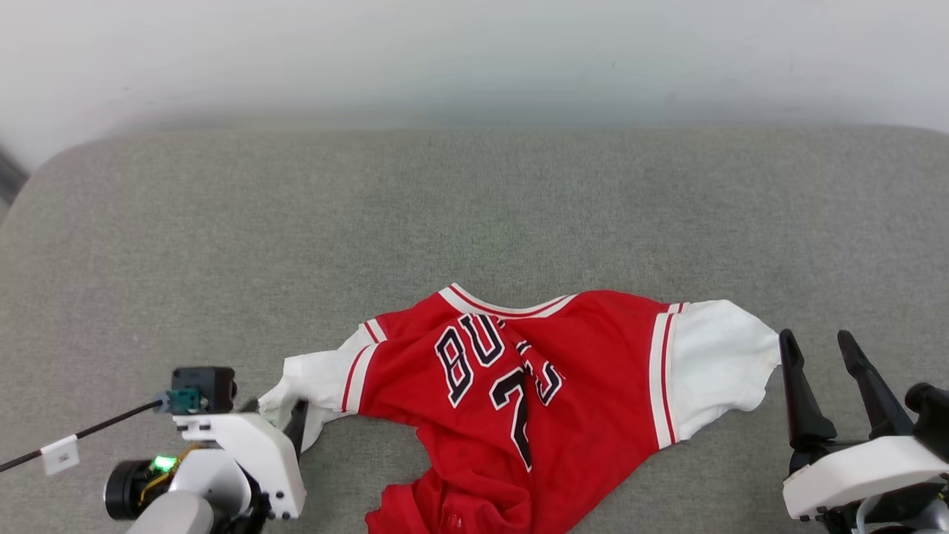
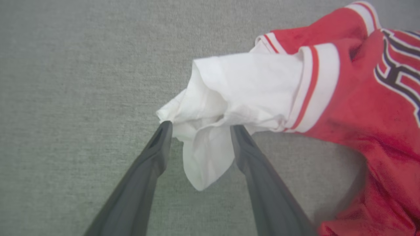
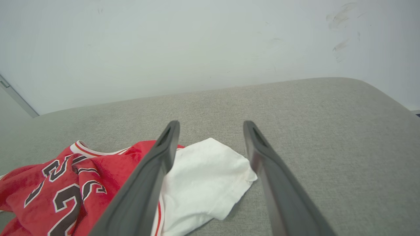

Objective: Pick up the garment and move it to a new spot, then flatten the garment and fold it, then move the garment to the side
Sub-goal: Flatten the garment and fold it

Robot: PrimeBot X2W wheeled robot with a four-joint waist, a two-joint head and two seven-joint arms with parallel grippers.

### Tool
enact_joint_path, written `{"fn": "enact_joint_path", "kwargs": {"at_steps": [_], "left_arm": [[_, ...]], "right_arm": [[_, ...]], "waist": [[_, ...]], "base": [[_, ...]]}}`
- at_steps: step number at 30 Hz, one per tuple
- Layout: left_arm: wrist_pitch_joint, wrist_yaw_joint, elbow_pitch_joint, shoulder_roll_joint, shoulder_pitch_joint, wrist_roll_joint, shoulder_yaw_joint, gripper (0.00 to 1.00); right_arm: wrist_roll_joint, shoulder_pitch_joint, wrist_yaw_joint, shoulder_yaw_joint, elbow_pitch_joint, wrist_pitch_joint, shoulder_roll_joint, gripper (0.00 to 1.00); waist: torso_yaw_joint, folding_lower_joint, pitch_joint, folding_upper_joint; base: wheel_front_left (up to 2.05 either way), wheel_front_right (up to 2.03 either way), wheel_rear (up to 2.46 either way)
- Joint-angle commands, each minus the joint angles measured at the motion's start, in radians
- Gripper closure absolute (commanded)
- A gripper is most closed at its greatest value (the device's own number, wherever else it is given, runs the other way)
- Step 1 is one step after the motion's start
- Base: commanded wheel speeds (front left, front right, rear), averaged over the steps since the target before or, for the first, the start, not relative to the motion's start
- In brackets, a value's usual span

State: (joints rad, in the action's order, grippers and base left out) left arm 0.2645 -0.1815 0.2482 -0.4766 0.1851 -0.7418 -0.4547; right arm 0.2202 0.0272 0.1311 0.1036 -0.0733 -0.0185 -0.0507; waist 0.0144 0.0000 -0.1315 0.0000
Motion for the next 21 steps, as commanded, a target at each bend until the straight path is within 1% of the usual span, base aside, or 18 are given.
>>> {"fn": "enact_joint_path", "kwargs": {"at_steps": [1, 4, 6, 10, 14, 18, 21], "left_arm": [[-0.056, -0.009, -0.011, 0.004, 0.023, 0.026, 0.008, 0.00], [-0.131, -0.014, -0.027, 0.015, 0.028, 0.062, 0.004, 0.00], [-0.188, -0.027, -0.044, 0.019, 0.036, 0.091, 0.009, 0.00], [-0.297, -0.051, -0.086, 0.045, 0.049, 0.135, 0.014, 0.00], [-0.380, -0.073, -0.141, 0.062, 0.054, 0.175, 0.013, 0.00], [-0.437, -0.087, -0.190, 0.075, 0.043, 0.180, 0.029, 0.00], [-0.453, -0.097, -0.222, 0.078, 0.035, 0.188, 0.028, 0.00]], "right_arm": [[0.019, 0.017, -0.001, 0.009, -0.006, -0.004, 0.001, 0.00], [0.020, 0.032, -0.001, 0.018, -0.011, -0.014, 0.001, 0.00], [0.017, 0.042, -0.001, 0.026, -0.019, -0.024, 0.001, 0.00], [0.017, 0.056, -0.001, 0.044, -0.036, -0.040, 0.001, 0.00], [0.031, 0.059, -0.001, 0.074, -0.033, -0.076, 0.001, 0.00], [0.048, 0.044, -0.001, 0.111, -0.009, -0.157, 0.001, 0.00], [0.063, 0.027, -0.001, 0.156, 0.031, -0.271, 0.001, 0.00]], "waist": [[0.006, 0.0000, 0.028, 0.0000], [0.005, 0.0000, 0.057, 0.0000], [0.003, 0.0000, 0.071, 0.0000], [0.004, 0.0000, 0.086, 0.0000], [0.003, 0.0000, 0.089, 0.0000], [0.005, 0.0000, 0.079, 0.0000], [0.014, 0.0000, 0.068, 0.0000]], "base": [[0.00, 0.00, 0.00], [0.00, 0.00, 0.00], [0.00, 0.00, 0.00], [0.00, 0.00, 0.00], [0.00, 0.00, 0.00], [0.00, 0.00, 0.00], [0.00, 0.00, 0.00]]}}
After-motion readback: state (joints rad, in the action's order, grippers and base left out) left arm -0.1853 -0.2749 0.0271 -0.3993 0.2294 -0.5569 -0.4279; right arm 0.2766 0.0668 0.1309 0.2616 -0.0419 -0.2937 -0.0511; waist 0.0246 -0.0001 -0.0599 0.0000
